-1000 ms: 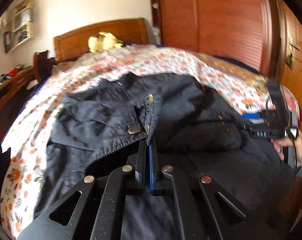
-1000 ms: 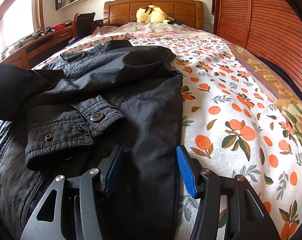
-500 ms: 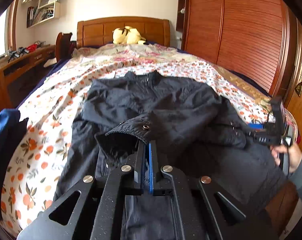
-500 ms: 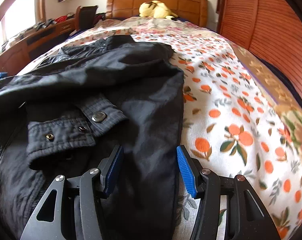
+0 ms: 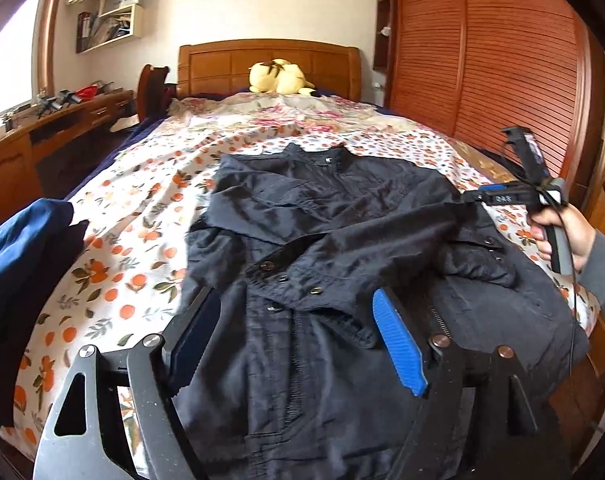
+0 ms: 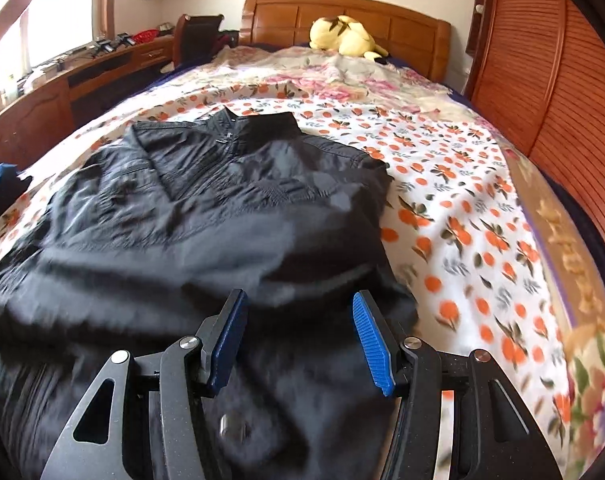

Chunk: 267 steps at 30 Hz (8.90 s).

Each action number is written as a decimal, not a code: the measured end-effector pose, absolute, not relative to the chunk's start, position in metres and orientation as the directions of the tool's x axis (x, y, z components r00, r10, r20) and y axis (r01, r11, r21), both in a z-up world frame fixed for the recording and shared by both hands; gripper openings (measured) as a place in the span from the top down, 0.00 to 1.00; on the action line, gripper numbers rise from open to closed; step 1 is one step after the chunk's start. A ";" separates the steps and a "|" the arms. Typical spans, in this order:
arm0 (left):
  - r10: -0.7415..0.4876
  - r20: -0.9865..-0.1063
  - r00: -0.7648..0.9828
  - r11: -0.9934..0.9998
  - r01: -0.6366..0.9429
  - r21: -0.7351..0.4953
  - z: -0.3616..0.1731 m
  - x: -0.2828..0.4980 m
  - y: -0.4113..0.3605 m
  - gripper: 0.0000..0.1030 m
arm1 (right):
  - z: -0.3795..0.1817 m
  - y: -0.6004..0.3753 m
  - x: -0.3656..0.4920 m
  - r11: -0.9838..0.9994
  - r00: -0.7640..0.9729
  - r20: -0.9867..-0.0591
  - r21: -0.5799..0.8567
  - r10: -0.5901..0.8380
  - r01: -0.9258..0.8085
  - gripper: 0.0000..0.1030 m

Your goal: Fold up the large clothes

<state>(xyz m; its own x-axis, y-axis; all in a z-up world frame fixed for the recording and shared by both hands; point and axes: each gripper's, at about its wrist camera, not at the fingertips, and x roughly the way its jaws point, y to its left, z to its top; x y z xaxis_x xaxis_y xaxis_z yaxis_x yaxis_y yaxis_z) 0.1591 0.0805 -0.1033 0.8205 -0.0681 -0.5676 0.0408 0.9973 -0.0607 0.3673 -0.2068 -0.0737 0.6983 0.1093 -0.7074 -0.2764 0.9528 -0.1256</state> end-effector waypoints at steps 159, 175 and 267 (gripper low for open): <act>-0.074 -0.507 0.859 0.994 0.104 0.032 -0.003 0.068 0.101 0.94 | 0.002 -0.284 0.048 0.916 0.775 -0.493 0.142 0.394 -0.376 0.93; 0.054 -0.510 0.859 0.998 -0.028 0.059 -0.045 0.180 0.108 0.94 | -0.048 -0.247 0.202 0.948 0.786 -0.537 0.093 0.306 -0.305 0.93; 0.029 -0.674 0.739 0.994 -0.095 -0.061 -0.150 0.165 0.148 0.20 | -0.086 -0.242 0.247 0.990 0.672 -0.730 0.039 0.123 -0.139 0.22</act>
